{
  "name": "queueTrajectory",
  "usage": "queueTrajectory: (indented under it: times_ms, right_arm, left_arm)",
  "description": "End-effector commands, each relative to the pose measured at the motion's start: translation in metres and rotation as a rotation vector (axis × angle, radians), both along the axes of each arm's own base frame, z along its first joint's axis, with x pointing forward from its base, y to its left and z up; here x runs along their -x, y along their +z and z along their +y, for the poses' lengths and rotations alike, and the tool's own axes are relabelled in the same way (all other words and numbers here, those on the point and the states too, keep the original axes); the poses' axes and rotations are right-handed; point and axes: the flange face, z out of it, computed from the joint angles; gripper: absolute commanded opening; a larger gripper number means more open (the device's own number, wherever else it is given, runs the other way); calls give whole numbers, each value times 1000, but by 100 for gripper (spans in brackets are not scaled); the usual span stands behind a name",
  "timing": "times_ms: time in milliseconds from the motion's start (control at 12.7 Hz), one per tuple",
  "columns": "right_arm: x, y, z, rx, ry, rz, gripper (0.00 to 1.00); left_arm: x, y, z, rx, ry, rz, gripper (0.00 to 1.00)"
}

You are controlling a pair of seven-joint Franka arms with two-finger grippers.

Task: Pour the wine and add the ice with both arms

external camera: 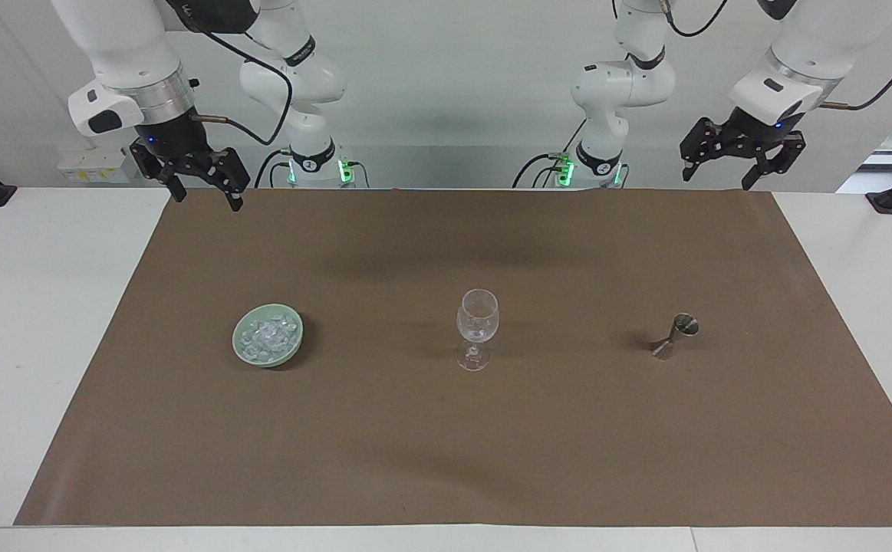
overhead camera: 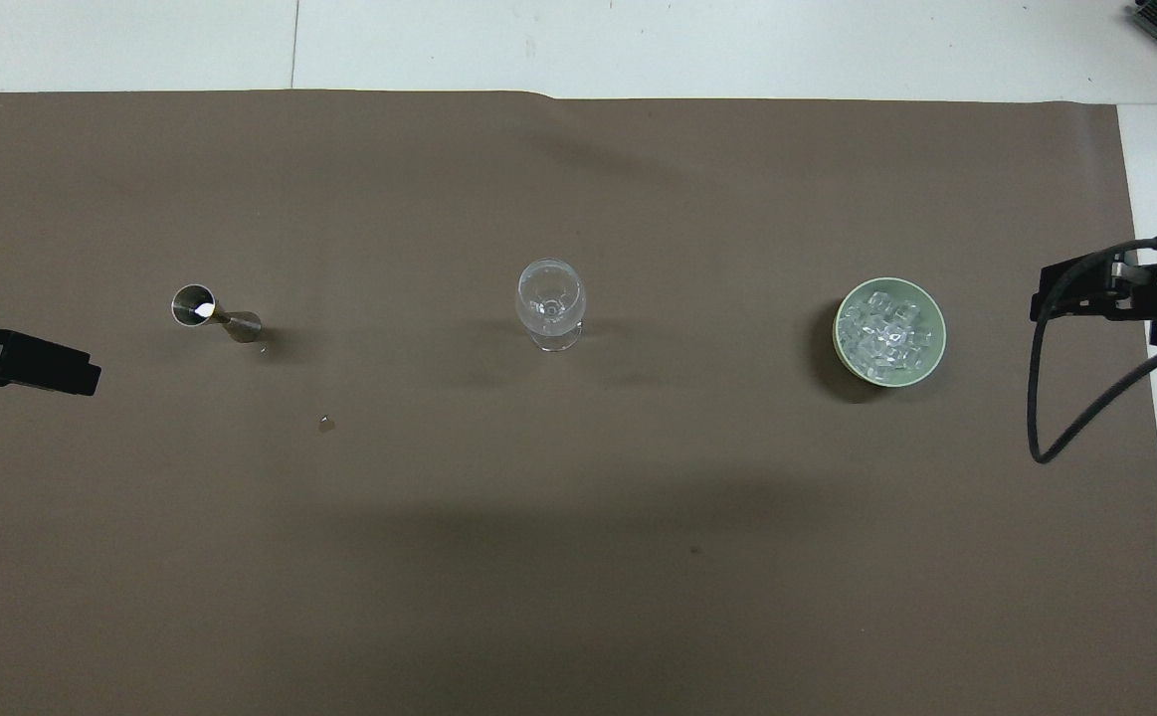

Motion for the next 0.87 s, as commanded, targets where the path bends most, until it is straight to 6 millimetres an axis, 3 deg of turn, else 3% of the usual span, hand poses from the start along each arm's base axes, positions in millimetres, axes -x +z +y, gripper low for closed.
queueTrajectory:
  times_ms: [0, 474, 791]
  right_arm:
    - [2, 0, -2, -11, -12, -14, 100]
    - [2, 0, -2, -9, -12, -14, 100]
    - [2, 0, -2, -11, -12, -12, 100]
  left_arm:
    - [2, -3, -2, -6, -16, -6, 100]
    - [1, -1, -2, -6, -6, -10, 100]
    - [0, -1, 13, -6, 26, -9, 100]
